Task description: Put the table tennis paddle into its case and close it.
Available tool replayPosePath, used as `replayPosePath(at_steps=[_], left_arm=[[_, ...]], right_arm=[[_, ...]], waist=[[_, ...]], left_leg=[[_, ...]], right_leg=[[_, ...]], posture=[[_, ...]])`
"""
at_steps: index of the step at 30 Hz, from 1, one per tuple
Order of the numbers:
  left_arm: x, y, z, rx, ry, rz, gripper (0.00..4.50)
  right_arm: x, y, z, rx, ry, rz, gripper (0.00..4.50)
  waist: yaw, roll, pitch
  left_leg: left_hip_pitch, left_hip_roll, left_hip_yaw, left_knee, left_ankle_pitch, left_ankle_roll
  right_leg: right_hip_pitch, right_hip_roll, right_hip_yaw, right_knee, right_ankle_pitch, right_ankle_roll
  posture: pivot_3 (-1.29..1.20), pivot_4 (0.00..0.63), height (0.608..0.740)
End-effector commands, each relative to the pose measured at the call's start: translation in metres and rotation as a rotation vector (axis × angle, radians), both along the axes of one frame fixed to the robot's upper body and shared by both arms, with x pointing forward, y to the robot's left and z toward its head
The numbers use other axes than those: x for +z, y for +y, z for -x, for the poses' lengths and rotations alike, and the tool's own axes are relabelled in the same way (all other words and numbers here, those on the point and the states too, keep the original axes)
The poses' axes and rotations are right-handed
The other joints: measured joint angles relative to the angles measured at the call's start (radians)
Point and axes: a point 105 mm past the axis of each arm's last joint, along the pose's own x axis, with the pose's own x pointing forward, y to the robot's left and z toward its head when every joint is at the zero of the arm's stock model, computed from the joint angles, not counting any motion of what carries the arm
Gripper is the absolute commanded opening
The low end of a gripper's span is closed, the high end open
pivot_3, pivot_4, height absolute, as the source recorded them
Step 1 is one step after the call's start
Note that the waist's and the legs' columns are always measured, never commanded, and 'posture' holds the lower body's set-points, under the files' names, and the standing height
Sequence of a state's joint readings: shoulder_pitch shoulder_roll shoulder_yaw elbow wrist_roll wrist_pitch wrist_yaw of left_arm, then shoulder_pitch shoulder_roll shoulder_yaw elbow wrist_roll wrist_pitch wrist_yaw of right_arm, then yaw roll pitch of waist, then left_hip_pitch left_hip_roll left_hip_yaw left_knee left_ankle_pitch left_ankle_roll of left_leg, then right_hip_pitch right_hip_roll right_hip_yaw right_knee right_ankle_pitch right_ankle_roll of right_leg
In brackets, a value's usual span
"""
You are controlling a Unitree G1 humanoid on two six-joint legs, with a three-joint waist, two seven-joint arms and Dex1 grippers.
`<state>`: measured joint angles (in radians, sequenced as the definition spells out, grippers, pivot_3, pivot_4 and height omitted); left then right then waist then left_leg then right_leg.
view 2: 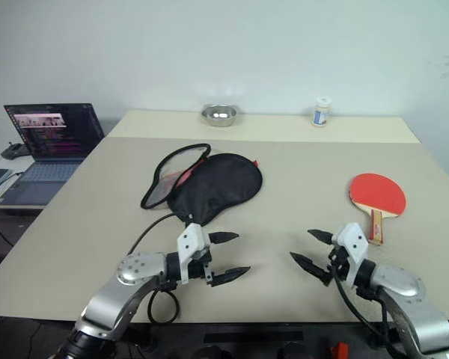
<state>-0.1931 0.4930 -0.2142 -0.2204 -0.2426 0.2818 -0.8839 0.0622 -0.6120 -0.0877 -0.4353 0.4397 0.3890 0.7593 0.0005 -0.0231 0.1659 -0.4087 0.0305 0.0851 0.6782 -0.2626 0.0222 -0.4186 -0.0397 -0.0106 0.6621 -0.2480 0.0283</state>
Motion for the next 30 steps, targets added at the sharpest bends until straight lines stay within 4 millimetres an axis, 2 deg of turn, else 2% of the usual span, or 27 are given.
replayPosePath(at_steps=[1,4,9,15,18,21,25,30], left_arm=[[0.010,-0.005,-0.006,-0.011,-0.066,0.017,4.50],[0.016,-0.003,-0.014,0.023,-0.108,0.033,4.50],[0.035,0.003,-0.023,0.045,-0.176,0.052,4.50],[0.043,0.044,-0.055,0.186,-0.207,-0.026,4.50],[0.038,0.057,-0.076,0.257,-0.185,-0.064,4.50],[0.027,0.058,-0.091,0.267,-0.140,-0.099,4.50],[0.017,0.061,-0.103,0.272,-0.051,-0.080,4.50],[0.003,0.054,-0.116,0.238,-0.010,-0.129,4.50]], right_arm=[[0.014,-0.005,0.001,-0.005,-0.039,0.004,3.91],[0.014,-0.008,-0.003,-0.018,-0.043,0.012,3.91],[0.029,-0.001,-0.005,0.001,-0.068,-0.009,3.91],[0.066,0.027,-0.003,0.111,-0.127,-0.091,3.91],[0.080,0.034,0.001,0.159,-0.155,-0.090,3.91],[0.093,0.038,0.008,0.187,-0.186,-0.082,3.91],[0.097,0.044,0.013,0.196,-0.197,-0.076,3.91],[0.101,0.041,0.014,0.183,-0.216,-0.069,3.91]], waist=[[0.000,0.000,0.000],[0.000,0.000,0.000],[0.000,0.000,0.000],[-0.002,-0.001,0.000],[0.000,-0.001,0.000],[0.004,-0.002,0.001],[0.005,-0.003,0.000],[0.004,-0.003,0.001]], left_leg=[[0.000,0.000,0.000,0.000,0.000,0.000],[0.001,0.000,0.000,0.001,0.000,0.000],[0.001,0.001,0.000,0.000,0.000,0.000],[0.001,0.001,-0.001,0.000,0.000,0.000],[0.001,0.001,-0.001,0.000,0.000,0.000],[-0.001,0.000,-0.001,0.000,0.000,0.001],[-0.004,-0.001,-0.001,0.000,0.000,0.001],[-0.006,-0.001,-0.002,0.000,0.000,0.001]], right_leg=[[0.000,0.000,0.000,0.000,0.000,0.000],[0.001,0.000,0.000,0.000,0.000,0.000],[0.001,0.000,0.000,0.000,0.000,0.000],[0.000,0.000,0.000,0.001,0.001,0.000],[0.000,0.001,-0.001,0.000,0.001,0.000],[0.000,0.001,-0.001,-0.001,0.003,-0.004],[-0.001,0.000,-0.002,-0.004,0.004,-0.004],[-0.002,0.000,-0.004,-0.003,0.004,-0.004]], posture=[[0.00,0.150,0.740],[0.00,0.150,0.740],[0.00,0.150,0.740],[0.00,0.150,0.740],[0.00,0.150,0.740],[0.00,0.150,0.740],[0.00,0.150,0.740],[0.00,0.150,0.740]])
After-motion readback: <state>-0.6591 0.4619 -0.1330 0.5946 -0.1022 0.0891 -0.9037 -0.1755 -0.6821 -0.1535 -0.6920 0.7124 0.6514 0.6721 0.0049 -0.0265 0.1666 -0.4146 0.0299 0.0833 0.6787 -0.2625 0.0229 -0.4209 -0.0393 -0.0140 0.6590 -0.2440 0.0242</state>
